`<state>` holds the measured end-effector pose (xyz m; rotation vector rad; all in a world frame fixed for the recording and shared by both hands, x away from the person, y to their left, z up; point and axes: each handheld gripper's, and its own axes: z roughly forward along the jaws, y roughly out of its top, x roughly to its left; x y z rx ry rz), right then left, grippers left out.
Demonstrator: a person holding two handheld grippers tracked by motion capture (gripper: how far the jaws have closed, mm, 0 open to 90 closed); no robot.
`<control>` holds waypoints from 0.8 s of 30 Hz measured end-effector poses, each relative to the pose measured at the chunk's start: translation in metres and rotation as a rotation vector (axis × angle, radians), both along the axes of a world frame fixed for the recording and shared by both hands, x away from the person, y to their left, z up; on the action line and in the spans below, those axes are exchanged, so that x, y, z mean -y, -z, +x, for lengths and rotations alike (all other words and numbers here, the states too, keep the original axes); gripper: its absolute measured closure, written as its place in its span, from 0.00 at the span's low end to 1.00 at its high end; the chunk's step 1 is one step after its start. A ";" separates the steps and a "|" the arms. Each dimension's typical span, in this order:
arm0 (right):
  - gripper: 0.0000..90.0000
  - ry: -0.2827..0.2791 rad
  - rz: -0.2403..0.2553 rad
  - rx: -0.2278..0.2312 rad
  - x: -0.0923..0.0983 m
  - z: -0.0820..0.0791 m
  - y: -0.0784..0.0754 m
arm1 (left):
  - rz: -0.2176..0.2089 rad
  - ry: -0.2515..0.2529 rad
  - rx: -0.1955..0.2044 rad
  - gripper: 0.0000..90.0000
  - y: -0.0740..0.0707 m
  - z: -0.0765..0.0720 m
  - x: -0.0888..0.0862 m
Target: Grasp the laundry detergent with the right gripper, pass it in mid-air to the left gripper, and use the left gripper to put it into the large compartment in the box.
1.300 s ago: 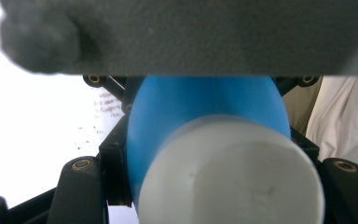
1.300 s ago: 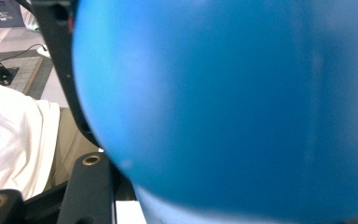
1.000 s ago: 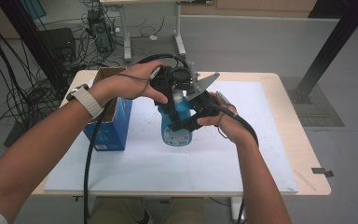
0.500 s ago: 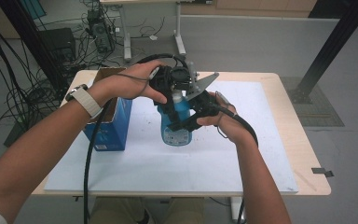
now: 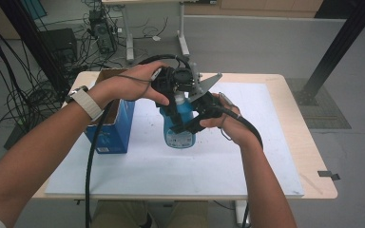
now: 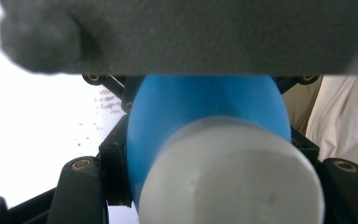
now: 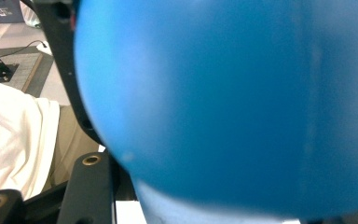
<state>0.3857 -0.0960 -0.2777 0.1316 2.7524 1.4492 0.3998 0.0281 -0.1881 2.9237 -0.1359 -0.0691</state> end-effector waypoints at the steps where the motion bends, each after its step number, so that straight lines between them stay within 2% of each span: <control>1: 0.48 0.000 0.000 -0.001 0.000 0.000 0.000 | 0.001 0.002 0.002 0.41 0.000 0.000 0.000; 24: 0.48 0.000 0.001 0.002 -0.001 -0.001 -0.001 | 0.000 -0.003 0.003 0.41 -0.001 -0.001 -0.002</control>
